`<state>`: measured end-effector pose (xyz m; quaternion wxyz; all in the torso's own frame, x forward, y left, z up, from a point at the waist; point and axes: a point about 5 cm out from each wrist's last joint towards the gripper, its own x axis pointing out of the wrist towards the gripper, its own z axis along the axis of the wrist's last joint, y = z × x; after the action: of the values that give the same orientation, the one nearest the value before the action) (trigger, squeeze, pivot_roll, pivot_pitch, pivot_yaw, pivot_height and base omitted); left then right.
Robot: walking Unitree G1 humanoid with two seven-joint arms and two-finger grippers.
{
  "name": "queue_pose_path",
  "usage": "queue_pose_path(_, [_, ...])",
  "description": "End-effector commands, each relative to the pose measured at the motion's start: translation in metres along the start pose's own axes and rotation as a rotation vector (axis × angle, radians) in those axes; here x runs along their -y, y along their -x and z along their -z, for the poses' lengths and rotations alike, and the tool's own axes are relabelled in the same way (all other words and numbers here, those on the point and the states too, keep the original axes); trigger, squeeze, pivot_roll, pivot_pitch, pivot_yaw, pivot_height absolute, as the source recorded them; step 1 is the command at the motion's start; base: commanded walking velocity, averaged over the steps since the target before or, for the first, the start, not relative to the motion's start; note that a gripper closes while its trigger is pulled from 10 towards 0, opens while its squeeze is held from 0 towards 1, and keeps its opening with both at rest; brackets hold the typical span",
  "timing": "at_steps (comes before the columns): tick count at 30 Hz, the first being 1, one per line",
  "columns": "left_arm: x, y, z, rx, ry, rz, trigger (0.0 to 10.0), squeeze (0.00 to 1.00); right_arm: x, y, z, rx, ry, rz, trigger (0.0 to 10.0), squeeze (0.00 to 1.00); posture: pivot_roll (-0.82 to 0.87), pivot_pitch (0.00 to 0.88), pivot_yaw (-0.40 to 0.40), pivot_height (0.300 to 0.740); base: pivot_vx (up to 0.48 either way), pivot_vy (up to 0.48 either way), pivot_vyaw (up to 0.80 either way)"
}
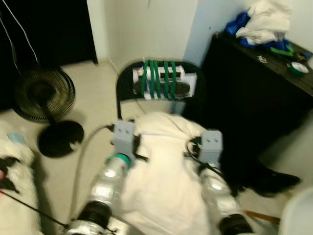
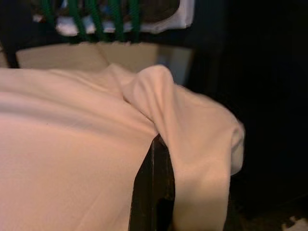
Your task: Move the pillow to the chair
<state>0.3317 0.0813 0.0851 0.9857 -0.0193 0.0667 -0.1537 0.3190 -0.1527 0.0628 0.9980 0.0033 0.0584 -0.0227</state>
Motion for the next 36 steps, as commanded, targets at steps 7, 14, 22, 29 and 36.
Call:
queue_pose_path(7, [-0.012,0.0021,-0.0036,0.021,-0.012,-0.037,10.0,0.0,-0.0028,-0.0028,-0.0107,0.057,-0.011,0.003,10.0,0.0,-0.07,0.0,-0.021,0.74,0.359,0.0,0.0])
queue_pose_path(14, [-0.0118,0.0015,-0.0038,0.023,-0.018,-0.048,10.0,0.0,-0.0012,-0.0026,-0.0108,0.059,-0.009,0.007,10.0,0.0,-0.08,0.0,-0.02,0.74,0.16,0.0,0.0])
queue_pose_path(22, [-0.0106,0.001,-0.0038,0.024,-0.019,-0.046,10.0,0.0,0.0002,-0.0031,-0.0118,0.062,-0.007,0.011,10.0,0.0,-0.09,0.0,-0.02,0.74,0.0,0.0,0.0])
queue_pose_path(29, [-0.0049,0.0002,-0.0038,0.022,-0.051,-0.012,10.0,0.0,0.0013,-0.0028,-0.0118,0.062,-0.006,0.015,10.0,0.0,-0.09,0.0,-0.018,0.74,0.0,-0.105,0.0])
queue_pose_path(36, [-0.0041,-0.0005,-0.0042,0.02,-0.055,-0.006,10.0,0.0,0.0001,-0.0017,-0.0109,0.061,-0.011,0.019,10.0,0.0,-0.09,0.0,-0.01,0.74,0.0,-0.47,0.0])
